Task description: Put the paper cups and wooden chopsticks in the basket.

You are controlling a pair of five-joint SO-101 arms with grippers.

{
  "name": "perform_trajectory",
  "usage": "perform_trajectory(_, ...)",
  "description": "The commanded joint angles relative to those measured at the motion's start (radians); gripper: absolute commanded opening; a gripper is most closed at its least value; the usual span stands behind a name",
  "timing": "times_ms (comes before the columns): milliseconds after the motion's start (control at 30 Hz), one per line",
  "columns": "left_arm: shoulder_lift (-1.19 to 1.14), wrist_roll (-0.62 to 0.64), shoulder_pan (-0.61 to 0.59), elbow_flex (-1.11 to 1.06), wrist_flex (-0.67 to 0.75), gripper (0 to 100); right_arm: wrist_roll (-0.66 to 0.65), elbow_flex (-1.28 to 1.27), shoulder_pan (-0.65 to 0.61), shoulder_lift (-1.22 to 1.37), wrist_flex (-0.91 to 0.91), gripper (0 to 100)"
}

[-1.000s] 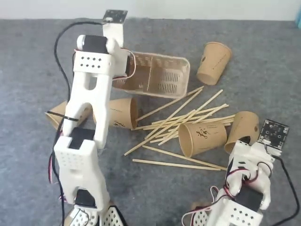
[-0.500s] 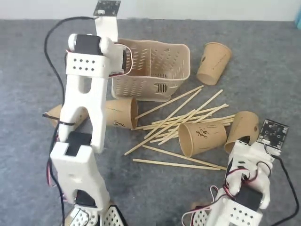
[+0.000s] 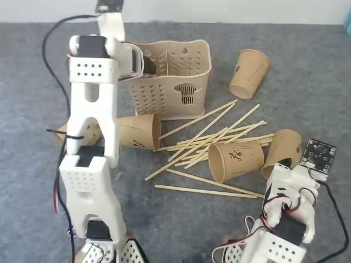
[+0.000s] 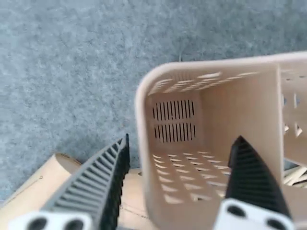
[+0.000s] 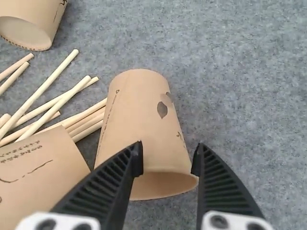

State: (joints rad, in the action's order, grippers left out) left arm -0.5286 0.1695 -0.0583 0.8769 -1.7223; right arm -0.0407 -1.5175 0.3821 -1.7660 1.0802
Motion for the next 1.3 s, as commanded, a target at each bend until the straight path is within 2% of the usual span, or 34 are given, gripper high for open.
perform_trajectory(0, 0.183, -0.028, -0.005, -0.022, -0.035, 32, 0.003, -0.025, -0.008, 0.008, -0.031, 18.4)
perform_trajectory(267, 0.479, -0.092, -0.009, -0.286, -0.034, 32, 0.002, -0.029, -0.008, 0.008, -0.036, 18.4)
perform_trajectory(533, 0.684, -0.186, -0.091, -0.535, -0.034, 32, -0.100, 0.000, -0.010, 0.008, 0.038, 18.3)
perform_trajectory(733, 0.858, -0.236, -0.129, -0.734, -0.020, 32, -0.109, 0.017, 0.004, 0.008, 0.050, 18.3)
perform_trajectory(933, 1.057, -0.236, -0.144, -1.116, 0.147, 32, -0.109, 0.058, 0.131, 0.007, 0.018, 22.2)
perform_trajectory(1033, 1.181, -0.236, -0.143, -1.362, 0.288, 32, -0.127, 0.084, 0.134, 0.007, 0.054, 28.0)
perform_trajectory(1267, 1.447, -0.233, -0.144, -1.856, 0.583, 32, -0.269, 0.107, 0.119, 0.008, 0.134, 28.1)
